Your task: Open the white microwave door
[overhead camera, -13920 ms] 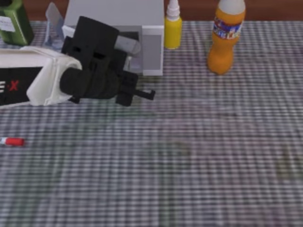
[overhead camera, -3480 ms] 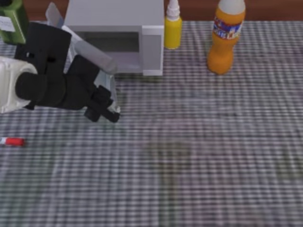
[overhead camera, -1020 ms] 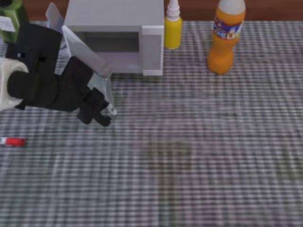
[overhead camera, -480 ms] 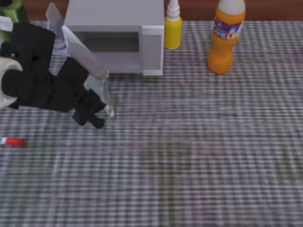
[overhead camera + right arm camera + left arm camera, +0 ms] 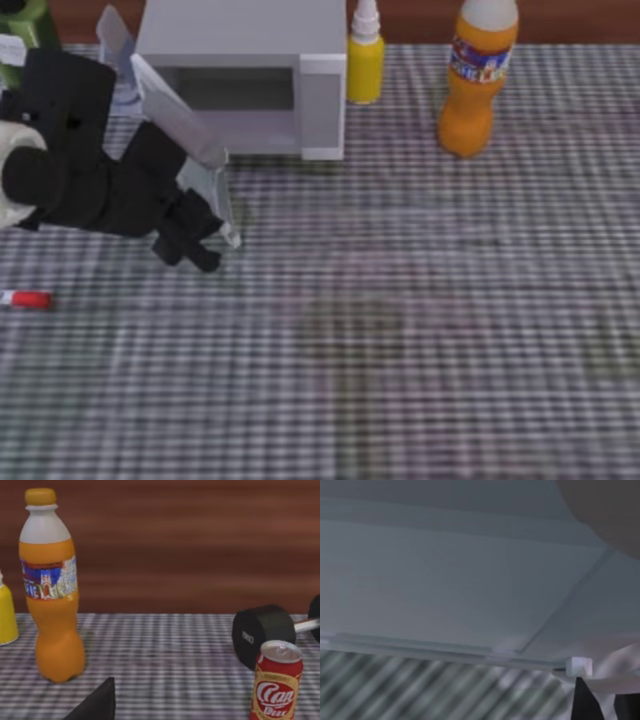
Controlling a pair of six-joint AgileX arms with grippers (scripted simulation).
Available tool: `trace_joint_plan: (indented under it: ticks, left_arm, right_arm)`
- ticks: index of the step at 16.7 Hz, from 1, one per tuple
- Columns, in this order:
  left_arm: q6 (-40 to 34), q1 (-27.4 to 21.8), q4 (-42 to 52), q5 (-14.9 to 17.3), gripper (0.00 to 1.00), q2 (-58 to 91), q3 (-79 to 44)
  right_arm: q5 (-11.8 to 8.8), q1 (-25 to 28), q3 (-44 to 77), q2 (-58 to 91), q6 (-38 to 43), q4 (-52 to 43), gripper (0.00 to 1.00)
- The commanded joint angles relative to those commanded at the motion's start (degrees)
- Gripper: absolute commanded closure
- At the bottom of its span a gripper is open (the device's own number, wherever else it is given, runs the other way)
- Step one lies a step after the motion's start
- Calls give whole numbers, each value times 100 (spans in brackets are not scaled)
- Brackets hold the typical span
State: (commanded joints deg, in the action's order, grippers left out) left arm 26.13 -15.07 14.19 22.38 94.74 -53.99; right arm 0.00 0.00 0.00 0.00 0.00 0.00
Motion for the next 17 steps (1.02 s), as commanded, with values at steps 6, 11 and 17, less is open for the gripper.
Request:
trace_joint_plan:
  ticks: [6, 11, 17]
  left_arm:
    - [0, 0, 0, 0, 100, 0, 0]
    - [0, 0, 0, 0, 100, 0, 0]
    - [44, 3, 44, 68, 100, 7, 21]
  right_arm:
    - [0, 0, 0, 0, 0, 0, 0]
    - [0, 0, 0, 0, 0, 0, 0]
    - [0, 0, 0, 0, 0, 0, 0]
